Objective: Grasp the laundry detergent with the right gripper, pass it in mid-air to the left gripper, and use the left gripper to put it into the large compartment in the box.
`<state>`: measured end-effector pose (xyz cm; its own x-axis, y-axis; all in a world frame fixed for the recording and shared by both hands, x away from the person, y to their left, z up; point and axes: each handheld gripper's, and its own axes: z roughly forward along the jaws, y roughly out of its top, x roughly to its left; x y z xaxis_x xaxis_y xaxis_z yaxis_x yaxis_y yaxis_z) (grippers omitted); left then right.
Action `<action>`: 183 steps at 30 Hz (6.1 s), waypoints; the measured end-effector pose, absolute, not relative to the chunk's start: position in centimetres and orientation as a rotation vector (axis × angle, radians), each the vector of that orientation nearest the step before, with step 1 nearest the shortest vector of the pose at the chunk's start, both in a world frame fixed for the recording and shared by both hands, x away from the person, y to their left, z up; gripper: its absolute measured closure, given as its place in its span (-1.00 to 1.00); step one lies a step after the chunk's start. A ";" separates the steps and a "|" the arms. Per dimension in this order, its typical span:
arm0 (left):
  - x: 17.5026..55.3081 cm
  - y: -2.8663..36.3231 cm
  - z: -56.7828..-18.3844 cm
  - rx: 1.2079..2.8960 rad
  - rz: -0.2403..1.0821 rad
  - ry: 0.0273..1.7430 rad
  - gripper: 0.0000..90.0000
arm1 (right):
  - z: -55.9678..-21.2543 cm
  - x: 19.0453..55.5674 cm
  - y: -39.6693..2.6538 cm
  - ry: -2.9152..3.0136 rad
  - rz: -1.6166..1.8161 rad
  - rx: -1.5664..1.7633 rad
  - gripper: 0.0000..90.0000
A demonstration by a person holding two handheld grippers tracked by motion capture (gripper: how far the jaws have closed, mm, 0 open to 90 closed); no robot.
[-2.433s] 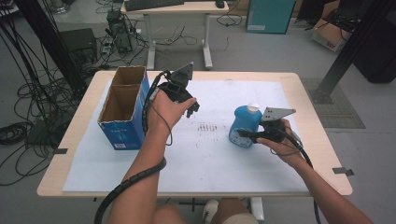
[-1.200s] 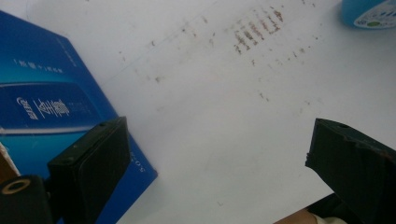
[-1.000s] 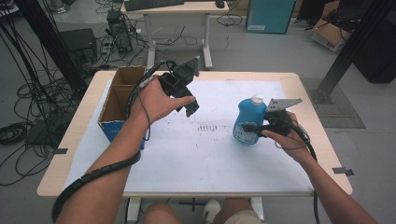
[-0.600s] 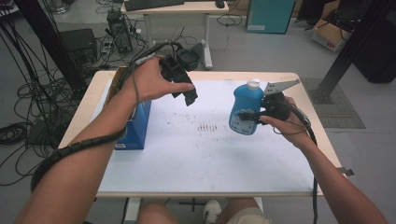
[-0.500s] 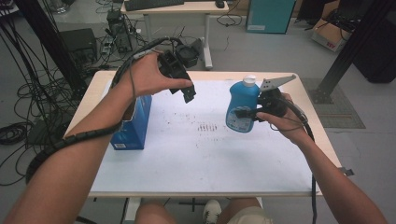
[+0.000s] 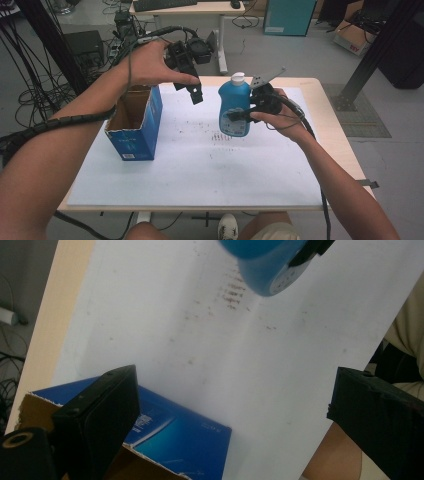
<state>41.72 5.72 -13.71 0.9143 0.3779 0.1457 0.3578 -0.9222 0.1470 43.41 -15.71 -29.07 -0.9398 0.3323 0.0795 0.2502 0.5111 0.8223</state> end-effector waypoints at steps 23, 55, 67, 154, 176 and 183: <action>40.4 5.4 -12.6 3.005 0.216 0.432 -0.86 | -29.7 43.0 -9.0 2.715 1.480 0.256 -0.02; 41.2 5.4 -15.4 3.122 0.081 0.315 -0.87 | -28.1 41.8 -5.6 2.716 1.555 0.024 -0.02; 40.9 5.2 -15.5 3.092 0.093 0.340 -0.87 | -27.6 41.6 -5.7 2.731 1.556 0.050 -0.02; 40.1 5.9 -16.0 2.953 0.087 0.523 -0.81 | -27.2 41.7 -5.1 2.697 1.593 0.007 -0.03; 40.7 6.0 -15.8 3.006 0.104 0.454 -0.40 | -27.3 42.4 -4.7 2.585 1.623 -0.103 -0.03; 40.6 6.0 -15.8 3.004 0.092 0.440 -0.23 | -27.2 41.8 -5.0 2.676 1.587 -0.049 -0.03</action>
<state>40.61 6.01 -15.82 0.9562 0.2892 0.0449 0.2829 -0.9527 0.1114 41.83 -5.04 -27.24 -0.9991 -0.0118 -0.0413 -0.0419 0.4793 0.8767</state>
